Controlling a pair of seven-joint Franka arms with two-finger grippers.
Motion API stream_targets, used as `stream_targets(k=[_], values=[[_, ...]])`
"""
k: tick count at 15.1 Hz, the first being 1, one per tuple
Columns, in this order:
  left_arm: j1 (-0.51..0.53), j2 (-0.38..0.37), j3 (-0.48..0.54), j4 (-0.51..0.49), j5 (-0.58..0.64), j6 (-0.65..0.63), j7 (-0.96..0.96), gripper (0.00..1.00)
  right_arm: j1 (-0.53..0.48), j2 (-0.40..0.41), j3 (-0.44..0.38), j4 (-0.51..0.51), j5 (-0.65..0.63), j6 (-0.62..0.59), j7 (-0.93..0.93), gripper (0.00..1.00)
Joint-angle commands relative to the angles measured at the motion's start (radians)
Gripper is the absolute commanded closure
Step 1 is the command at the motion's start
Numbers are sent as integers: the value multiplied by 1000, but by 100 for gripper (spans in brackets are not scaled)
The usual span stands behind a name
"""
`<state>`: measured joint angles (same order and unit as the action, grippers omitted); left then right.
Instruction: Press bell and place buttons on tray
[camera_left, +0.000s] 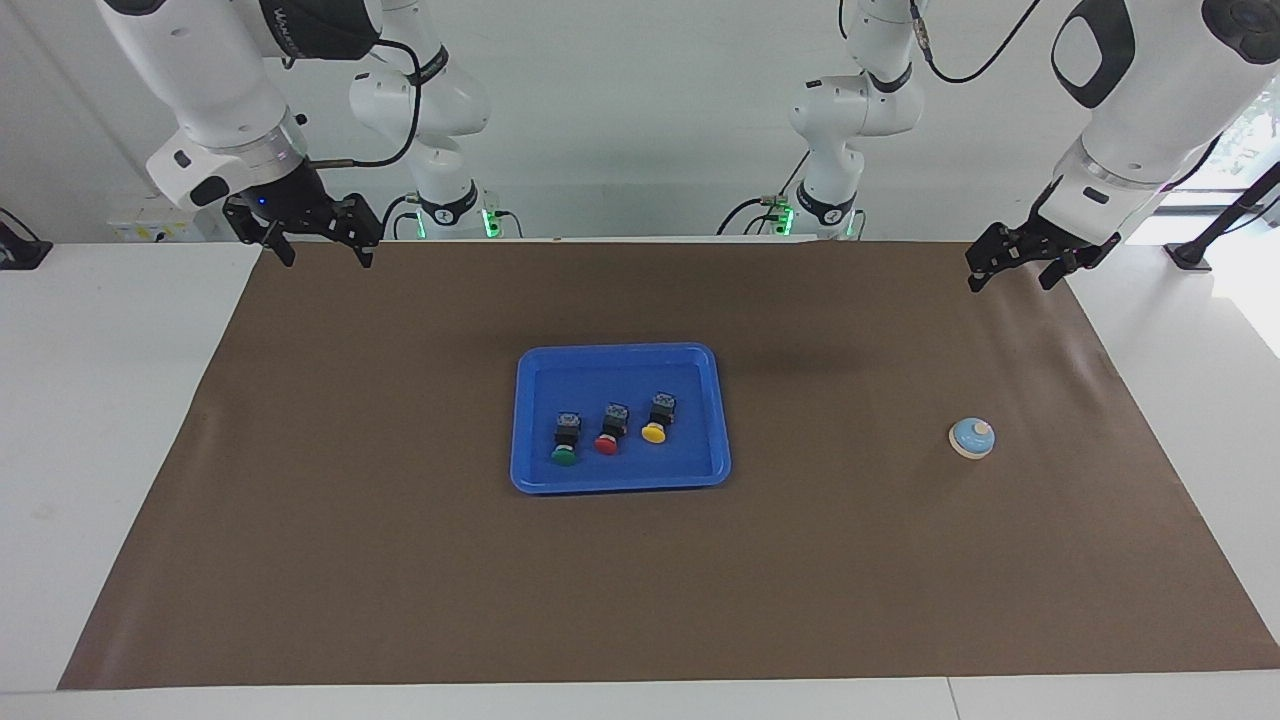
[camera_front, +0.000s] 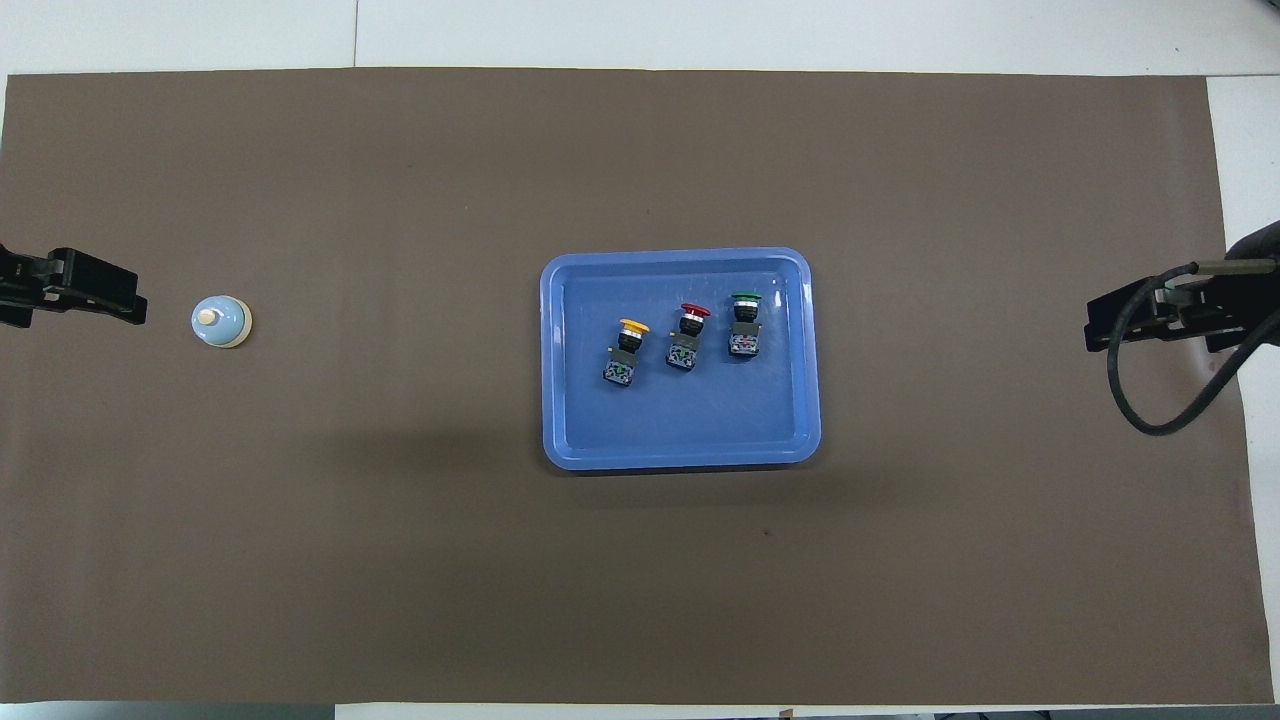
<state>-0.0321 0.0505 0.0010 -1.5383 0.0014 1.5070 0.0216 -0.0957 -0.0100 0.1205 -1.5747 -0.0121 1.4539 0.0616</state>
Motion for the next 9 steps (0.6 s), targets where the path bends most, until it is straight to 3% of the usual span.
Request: stream_targets(k=[1, 9], values=[[-12, -12, 10, -8, 16, 9, 6, 0, -22, 9, 14, 22, 21, -18, -20, 0], [-14, -14, 11, -19, 16, 16, 4, 0, -19, -11, 13, -4, 12, -27, -19, 0]])
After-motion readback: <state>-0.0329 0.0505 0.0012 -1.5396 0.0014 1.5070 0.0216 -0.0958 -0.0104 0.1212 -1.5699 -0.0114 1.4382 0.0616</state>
